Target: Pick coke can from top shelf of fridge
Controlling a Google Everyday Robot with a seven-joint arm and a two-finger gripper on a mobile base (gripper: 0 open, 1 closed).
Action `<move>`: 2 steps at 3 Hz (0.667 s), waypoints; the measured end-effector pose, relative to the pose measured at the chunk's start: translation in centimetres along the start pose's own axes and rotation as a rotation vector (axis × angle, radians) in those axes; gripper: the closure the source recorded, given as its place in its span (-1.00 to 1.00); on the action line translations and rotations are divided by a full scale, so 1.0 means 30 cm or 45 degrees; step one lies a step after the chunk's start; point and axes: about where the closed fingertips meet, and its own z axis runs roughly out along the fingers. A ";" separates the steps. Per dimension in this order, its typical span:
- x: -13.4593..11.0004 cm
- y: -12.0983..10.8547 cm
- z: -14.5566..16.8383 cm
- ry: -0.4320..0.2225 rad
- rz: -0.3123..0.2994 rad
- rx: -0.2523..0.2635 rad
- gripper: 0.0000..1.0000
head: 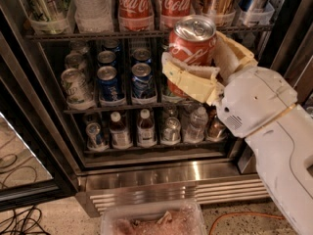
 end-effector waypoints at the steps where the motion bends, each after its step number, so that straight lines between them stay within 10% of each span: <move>1: 0.075 0.074 0.007 0.072 0.018 -0.046 1.00; 2: 0.164 0.161 0.002 0.159 0.114 -0.132 1.00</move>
Offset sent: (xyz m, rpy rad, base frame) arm -0.0211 0.0177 -0.0676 -0.0795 0.2439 0.1806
